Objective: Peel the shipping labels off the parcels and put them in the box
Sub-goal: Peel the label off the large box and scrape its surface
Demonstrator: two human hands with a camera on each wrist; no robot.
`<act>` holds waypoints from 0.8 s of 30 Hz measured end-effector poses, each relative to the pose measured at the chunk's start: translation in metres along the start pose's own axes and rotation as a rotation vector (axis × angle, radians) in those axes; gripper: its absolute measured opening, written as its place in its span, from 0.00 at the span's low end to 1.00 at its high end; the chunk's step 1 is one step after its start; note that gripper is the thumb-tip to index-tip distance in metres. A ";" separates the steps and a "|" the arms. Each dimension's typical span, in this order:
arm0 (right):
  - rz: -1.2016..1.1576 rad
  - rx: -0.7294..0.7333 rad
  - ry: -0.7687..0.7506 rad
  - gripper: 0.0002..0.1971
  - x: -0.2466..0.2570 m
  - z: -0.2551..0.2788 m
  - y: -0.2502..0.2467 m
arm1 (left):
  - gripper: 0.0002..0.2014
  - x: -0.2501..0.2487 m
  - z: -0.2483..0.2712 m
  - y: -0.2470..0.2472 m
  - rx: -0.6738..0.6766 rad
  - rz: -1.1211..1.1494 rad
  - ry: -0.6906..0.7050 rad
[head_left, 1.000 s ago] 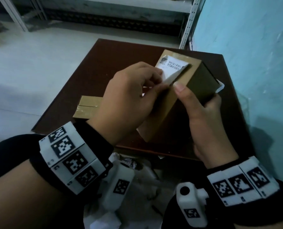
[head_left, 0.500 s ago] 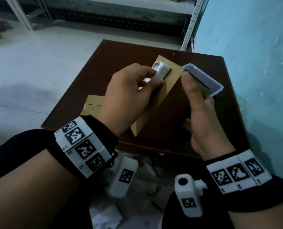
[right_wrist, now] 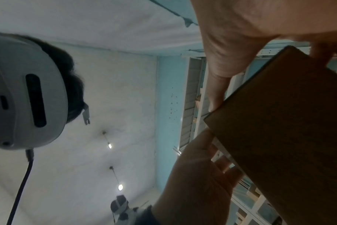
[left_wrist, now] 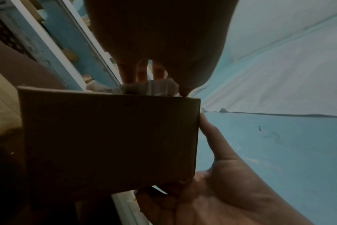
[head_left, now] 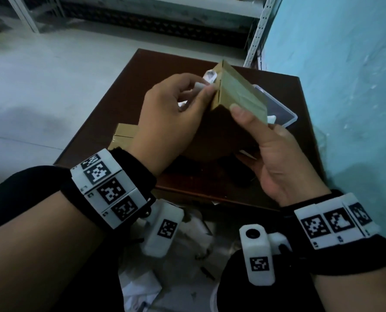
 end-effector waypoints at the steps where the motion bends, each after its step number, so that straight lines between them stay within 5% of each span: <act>1: 0.009 0.016 0.001 0.40 0.000 0.000 0.001 | 0.11 0.001 -0.001 -0.001 -0.004 -0.003 0.007; 4: 0.033 0.055 0.092 0.37 -0.004 0.001 0.003 | 0.08 0.000 -0.004 0.001 0.056 -0.031 0.062; 8: 0.079 -0.011 0.194 0.50 -0.008 0.002 -0.007 | 0.06 -0.008 -0.002 0.007 0.157 -0.047 0.216; 12: 0.085 -0.047 0.210 0.50 -0.009 0.002 -0.008 | 0.02 -0.016 0.005 0.015 0.266 -0.052 0.299; 15: 0.083 -0.022 0.239 0.46 -0.011 0.002 -0.006 | 0.03 -0.010 0.005 0.014 0.244 -0.011 0.228; 19: 0.091 0.021 0.229 0.40 -0.011 0.001 -0.004 | 0.06 0.001 0.004 0.010 0.171 0.210 -0.030; 24: 0.073 0.004 0.118 0.38 -0.009 0.000 -0.001 | 0.14 -0.008 0.008 0.011 0.134 0.134 0.021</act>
Point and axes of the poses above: each hand's wrist, its own z-axis away from the middle knuckle, its own y-axis out of the palm, x = y × z, the point moved 7 cm from there along -z, towards the middle knuckle, and after that the axes turned 4 degrees about -z, right-handed, at the moved point
